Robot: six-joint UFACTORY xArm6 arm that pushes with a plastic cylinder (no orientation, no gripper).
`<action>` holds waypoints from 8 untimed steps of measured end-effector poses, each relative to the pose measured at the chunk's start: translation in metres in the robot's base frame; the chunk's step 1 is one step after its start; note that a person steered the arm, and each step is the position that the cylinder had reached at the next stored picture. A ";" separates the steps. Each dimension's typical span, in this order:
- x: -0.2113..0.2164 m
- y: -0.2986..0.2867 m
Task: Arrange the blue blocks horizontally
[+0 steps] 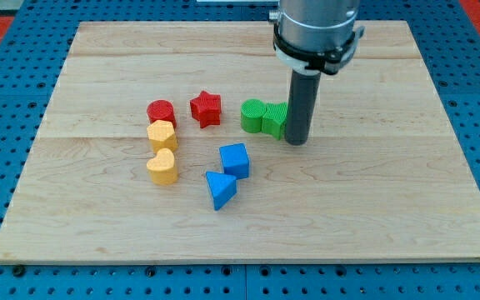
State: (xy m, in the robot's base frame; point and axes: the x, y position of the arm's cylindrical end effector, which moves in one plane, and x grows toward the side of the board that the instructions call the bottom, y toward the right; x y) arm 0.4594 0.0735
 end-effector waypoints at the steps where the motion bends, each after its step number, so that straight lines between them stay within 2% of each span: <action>1: 0.019 -0.001; 2: 0.018 -0.025; 4: -0.018 -0.100; 5: 0.002 -0.099; 6: 0.009 -0.137; 7: 0.036 -0.140; 8: 0.056 -0.115</action>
State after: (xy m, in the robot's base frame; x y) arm 0.5159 -0.0417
